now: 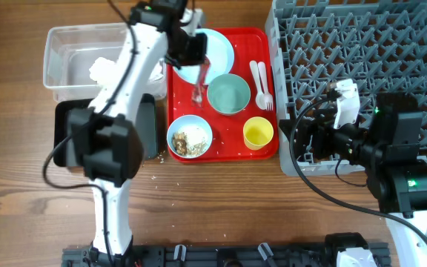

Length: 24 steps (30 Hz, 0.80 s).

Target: Sort waste into correct bins and load items into the dishwasher rack

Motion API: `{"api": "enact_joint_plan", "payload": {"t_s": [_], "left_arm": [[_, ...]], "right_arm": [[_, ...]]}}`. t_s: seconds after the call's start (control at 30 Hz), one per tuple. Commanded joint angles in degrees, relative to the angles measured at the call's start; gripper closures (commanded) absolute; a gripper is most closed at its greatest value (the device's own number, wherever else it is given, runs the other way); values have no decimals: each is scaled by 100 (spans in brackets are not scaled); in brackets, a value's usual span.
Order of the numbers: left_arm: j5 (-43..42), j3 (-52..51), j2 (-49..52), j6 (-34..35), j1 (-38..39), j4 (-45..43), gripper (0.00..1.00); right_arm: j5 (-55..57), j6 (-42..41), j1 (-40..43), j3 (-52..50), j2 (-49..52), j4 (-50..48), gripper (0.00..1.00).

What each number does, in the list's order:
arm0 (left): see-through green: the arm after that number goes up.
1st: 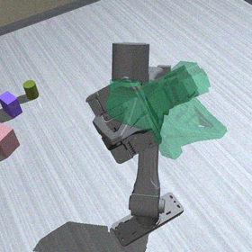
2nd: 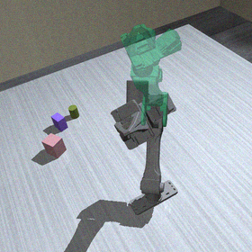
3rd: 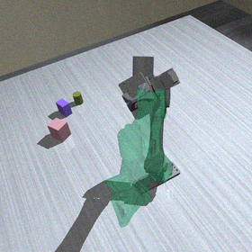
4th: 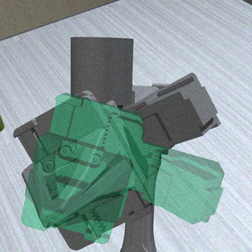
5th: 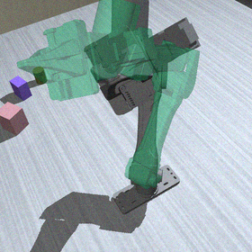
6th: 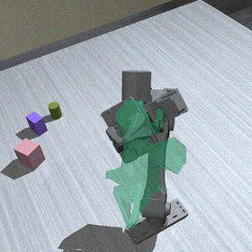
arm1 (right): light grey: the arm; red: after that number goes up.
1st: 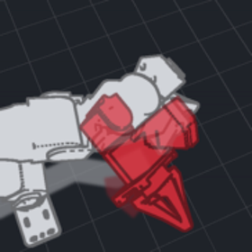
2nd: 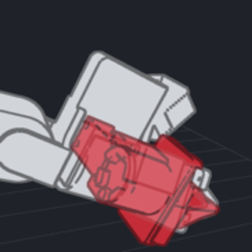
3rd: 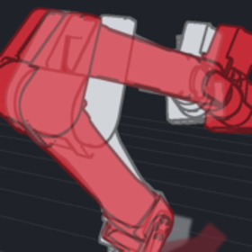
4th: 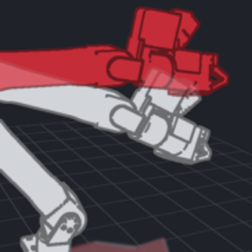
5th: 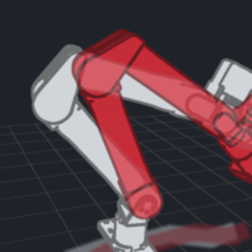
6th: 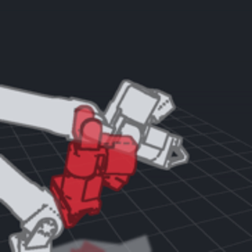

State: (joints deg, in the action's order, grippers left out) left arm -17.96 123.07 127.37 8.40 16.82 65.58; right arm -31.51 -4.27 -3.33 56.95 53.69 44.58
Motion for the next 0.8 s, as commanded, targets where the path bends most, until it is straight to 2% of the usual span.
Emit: {"api": "enact_joint_plan", "payload": {"t_s": [0.0,0.03,0.1,0.23,0.3,0.33,0.37,0.43,0.5,0.57,0.7,0.77], "left_arm": [[1279,136,-922,570,-640,-195,96],[1797,136,-994,761,-890,-393,96],[2306,120,-909,981,-1182,-623,96],[2382,85,-417,1200,-1569,-994,91],[2385,85,-173,1200,-1641,-1075,81],[2385,85,-68,1198,-1663,-1078,67],[2385,85,-26,1196,-1668,-1075,49],[2382,87,-13,1130,-1657,-1071,25],[2369,98,-122,1132,-1639,-1003,18],[1976,103,-402,1132,-1617,-741,14],[444,103,-984,1139,-1416,350,12],[553,103,-1154,1143,-1054,1298,6]], "right_arm": [[-44,-24,-24,111,11,-22,0],[-28,-26,-24,111,11,-31,0],[-26,-24,-24,111,11,-37,0],[-7,-24,-24,111,11,-37,0],[-4,-24,-24,111,11,-37,0],[11,-24,-24,111,11,-37,0],[17,-24,-24,111,11,-37,0],[17,-24,-24,111,11,-42,0],[15,-24,-24,111,11,-39,0],[15,-24,-24,111,11,-44,0],[15,-24,-24,111,11,-63,0],[15,-24,-24,111,11,-66,0]]}}
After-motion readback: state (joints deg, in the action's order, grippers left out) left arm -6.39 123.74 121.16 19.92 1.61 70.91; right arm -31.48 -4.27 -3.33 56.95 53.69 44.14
